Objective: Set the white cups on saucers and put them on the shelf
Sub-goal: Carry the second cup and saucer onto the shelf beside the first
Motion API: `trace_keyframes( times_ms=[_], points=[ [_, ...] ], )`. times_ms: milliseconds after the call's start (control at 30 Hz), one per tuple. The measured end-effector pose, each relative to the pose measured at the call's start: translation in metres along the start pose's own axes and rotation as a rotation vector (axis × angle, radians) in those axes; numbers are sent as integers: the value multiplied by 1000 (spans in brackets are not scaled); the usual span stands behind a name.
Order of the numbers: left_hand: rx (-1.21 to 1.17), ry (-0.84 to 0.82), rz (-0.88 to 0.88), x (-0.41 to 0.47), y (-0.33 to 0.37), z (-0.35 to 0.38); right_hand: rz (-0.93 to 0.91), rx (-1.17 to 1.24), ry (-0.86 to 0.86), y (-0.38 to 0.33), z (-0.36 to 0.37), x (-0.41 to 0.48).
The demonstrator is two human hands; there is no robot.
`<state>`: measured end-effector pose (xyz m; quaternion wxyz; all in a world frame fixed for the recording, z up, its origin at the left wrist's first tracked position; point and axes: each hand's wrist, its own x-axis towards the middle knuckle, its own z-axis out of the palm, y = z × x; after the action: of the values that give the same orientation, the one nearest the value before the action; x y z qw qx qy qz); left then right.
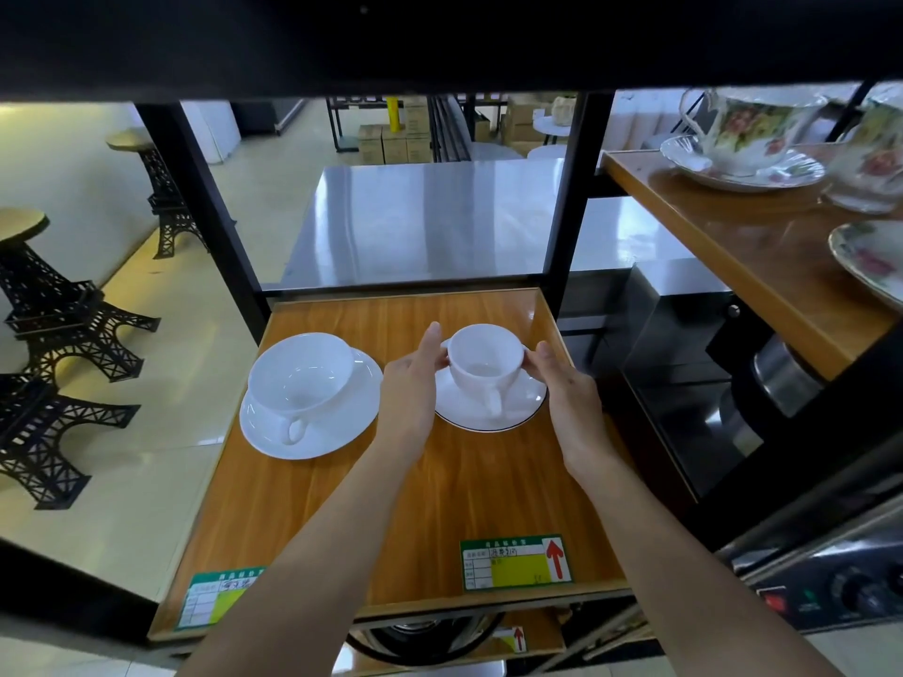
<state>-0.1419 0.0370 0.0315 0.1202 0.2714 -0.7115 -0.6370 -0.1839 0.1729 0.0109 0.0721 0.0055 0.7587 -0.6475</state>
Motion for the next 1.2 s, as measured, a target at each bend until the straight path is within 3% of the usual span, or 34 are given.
trace_keyframes(
  times_ms=[433, 533, 633, 767, 900, 1000, 1100, 1200],
  points=[
    [-31, -41, 25, -6, 6, -4, -43, 33, -45, 2, 0, -1],
    [-16, -26, 77, -9, 10, -12, -82, 24, 9, 0, -1, -2],
    [65, 102, 212, -12, 17, -31, -203, -4, 154, -10, 1, -5],
    [-90, 325, 408, -13, 28, -68, -402, -23, 204, -26, 20, -13],
    [-262, 539, 425, -6, 27, -110, -442, 8, 55, -39, 57, -29],
    [-311, 623, 294, 0, 12, -134, -260, 130, -132, -50, 85, -39],
    [-304, 591, 128, 4, -5, -145, -77, 135, -288, -55, 108, -40],
    [-292, 453, -7, 3, -13, -147, 46, 126, -410, -56, 123, -42]
  ],
)
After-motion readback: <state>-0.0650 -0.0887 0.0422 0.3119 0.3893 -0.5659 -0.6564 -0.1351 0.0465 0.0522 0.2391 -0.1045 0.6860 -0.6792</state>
